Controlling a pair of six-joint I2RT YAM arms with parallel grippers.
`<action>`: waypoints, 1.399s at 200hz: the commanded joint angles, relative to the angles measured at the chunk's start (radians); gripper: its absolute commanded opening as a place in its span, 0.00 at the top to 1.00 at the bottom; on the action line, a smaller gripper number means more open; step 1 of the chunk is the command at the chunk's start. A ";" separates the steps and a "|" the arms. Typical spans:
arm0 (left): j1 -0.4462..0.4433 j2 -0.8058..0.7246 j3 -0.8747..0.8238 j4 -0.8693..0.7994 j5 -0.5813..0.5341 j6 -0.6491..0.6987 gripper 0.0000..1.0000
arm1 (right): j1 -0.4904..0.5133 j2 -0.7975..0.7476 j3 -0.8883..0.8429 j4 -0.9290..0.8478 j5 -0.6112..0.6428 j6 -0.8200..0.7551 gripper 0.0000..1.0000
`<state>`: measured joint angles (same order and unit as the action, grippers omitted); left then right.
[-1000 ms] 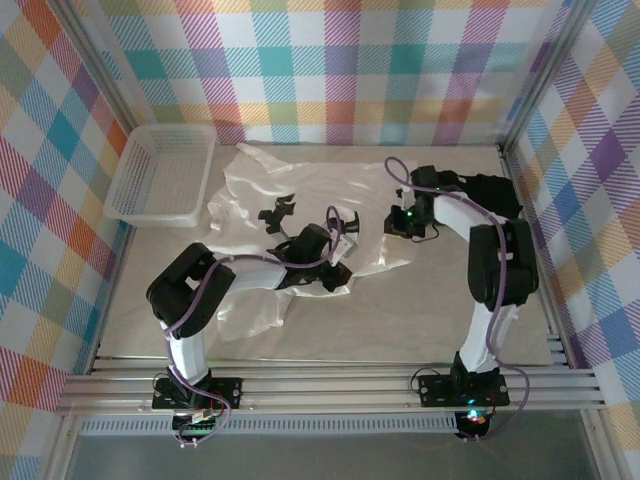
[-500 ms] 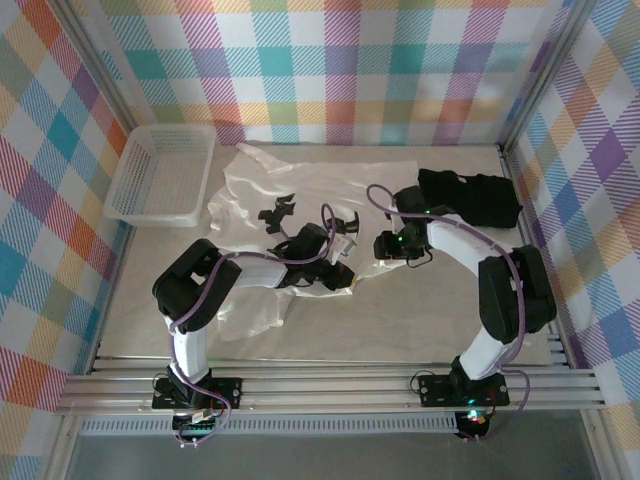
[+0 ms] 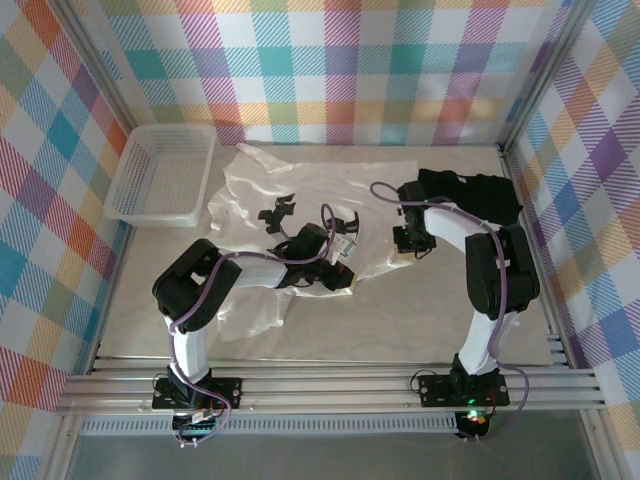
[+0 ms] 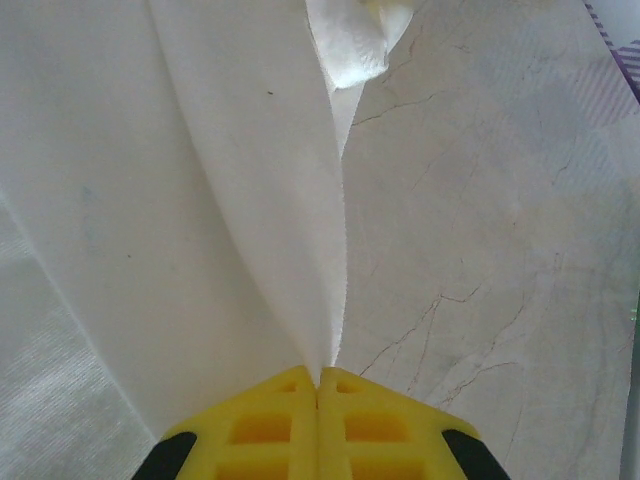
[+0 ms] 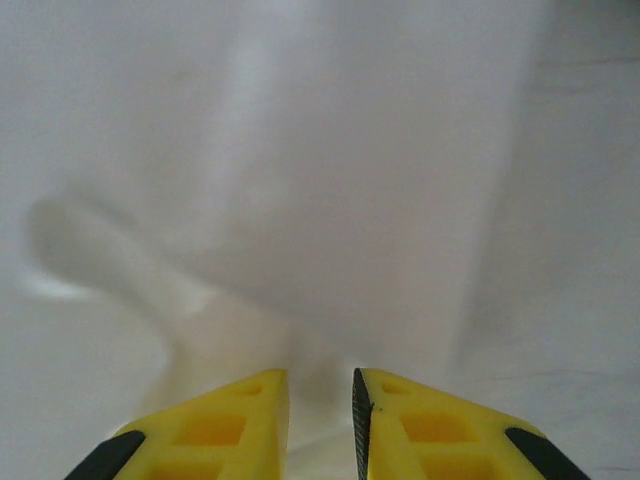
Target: Fold the inside-out t-shirt
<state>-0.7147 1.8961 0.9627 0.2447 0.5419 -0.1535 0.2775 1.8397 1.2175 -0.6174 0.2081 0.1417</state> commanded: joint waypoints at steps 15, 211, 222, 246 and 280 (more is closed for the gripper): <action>0.011 -0.001 -0.004 0.016 0.030 0.006 1.00 | 0.000 -0.029 0.016 -0.072 0.045 -0.017 0.73; 0.011 0.016 0.002 0.018 0.049 0.000 1.00 | -0.002 -0.003 0.000 -0.105 0.176 -0.034 0.77; 0.012 0.018 0.005 0.016 0.050 0.000 1.00 | -0.001 -0.022 -0.001 -0.106 0.145 -0.030 0.78; 0.011 0.023 0.009 0.012 0.049 0.001 1.00 | 0.002 -0.098 -0.035 -0.086 0.039 -0.015 0.74; 0.011 0.024 0.010 0.007 0.050 0.005 1.00 | 0.012 -0.179 -0.092 -0.029 -0.122 -0.002 0.64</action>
<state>-0.7147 1.9068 0.9627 0.2619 0.5678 -0.1539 0.2821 1.7283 1.1587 -0.6727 0.2276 0.1234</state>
